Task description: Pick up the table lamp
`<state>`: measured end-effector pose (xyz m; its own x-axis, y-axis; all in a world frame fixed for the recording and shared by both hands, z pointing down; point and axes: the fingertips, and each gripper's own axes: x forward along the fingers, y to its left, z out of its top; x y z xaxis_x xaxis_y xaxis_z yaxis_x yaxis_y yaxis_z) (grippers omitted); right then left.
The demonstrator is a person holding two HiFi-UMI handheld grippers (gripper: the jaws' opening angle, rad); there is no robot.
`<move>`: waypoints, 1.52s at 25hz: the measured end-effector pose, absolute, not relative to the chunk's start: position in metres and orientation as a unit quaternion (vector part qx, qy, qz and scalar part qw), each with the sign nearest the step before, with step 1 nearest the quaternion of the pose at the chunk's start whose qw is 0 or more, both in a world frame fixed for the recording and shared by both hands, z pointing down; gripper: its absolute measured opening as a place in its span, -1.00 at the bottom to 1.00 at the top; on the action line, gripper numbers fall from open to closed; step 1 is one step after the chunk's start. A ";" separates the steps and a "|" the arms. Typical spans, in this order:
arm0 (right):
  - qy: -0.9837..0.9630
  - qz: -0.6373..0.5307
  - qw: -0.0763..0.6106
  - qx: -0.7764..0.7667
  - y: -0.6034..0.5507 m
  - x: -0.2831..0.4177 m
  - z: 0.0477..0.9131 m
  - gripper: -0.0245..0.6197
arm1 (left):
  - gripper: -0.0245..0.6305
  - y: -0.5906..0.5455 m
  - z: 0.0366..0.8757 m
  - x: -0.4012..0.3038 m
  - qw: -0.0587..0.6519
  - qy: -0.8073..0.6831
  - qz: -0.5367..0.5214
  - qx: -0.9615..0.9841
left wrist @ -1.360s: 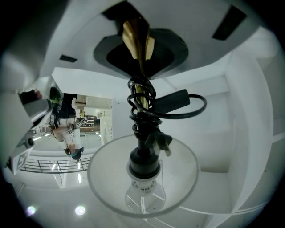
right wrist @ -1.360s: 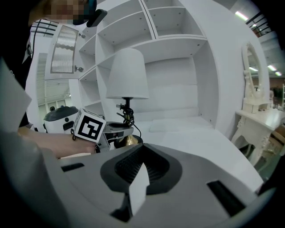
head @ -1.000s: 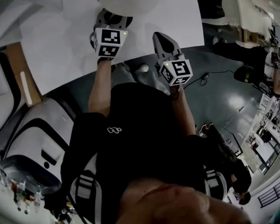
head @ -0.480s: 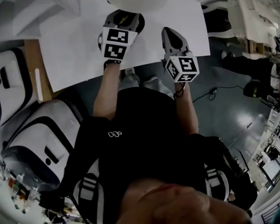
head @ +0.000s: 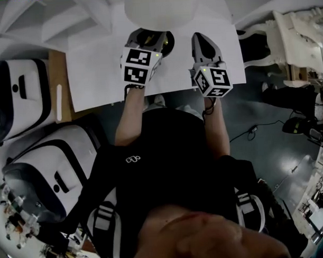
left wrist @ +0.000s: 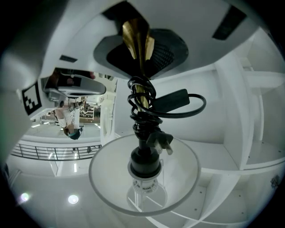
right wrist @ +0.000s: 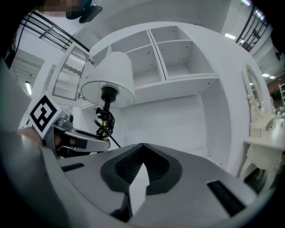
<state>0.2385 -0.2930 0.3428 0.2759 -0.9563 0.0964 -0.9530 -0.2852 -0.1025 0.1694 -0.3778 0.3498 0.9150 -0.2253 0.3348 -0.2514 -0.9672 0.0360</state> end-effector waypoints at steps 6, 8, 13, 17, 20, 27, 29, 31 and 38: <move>0.598 -0.034 0.015 -0.801 -0.315 0.241 0.313 -0.87 | -0.60 -0.383 0.330 0.150 0.022 -0.139 0.146 0.979; 0.601 -0.026 0.017 -0.799 -0.319 0.240 0.304 -0.87 | -0.60 -0.386 0.324 0.146 0.021 -0.143 0.137 0.980; 0.617 -0.026 0.001 -0.787 -0.331 0.237 0.299 -0.87 | -0.60 -0.393 0.309 0.142 0.018 -0.150 0.116 0.982; 0.630 -0.032 0.017 -0.776 -0.332 0.231 0.294 -0.87 | -0.60 -0.397 0.305 0.132 0.012 -0.165 0.108 0.980; 0.638 -0.020 0.014 -0.770 -0.334 0.224 0.288 -0.87 | -0.60 -0.399 0.302 0.126 0.015 -0.173 0.100 0.980; 0.655 -0.027 0.001 -0.755 -0.343 0.203 0.296 -0.87 | -0.60 -0.401 0.311 0.107 0.030 -0.189 0.098 0.977; 0.658 -0.031 -0.002 -0.752 -0.345 0.199 0.298 -0.87 | -0.60 -0.402 0.315 0.102 0.034 -0.194 0.101 0.975; 0.661 -0.035 -0.005 -0.750 -0.346 0.195 0.302 -0.87 | -0.60 -0.402 0.319 0.097 0.039 -0.197 0.103 0.974; 0.666 -0.046 -0.008 -0.744 -0.348 0.191 0.313 -0.87 | -0.60 -0.403 0.340 0.093 0.049 -0.205 0.106 0.972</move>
<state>0.1910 -0.3477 0.3129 0.1080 -0.9910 0.0791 -0.9925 -0.1121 -0.0491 0.0929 -0.4032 0.3402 0.8933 -0.3879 0.2270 -0.4087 -0.9112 0.0516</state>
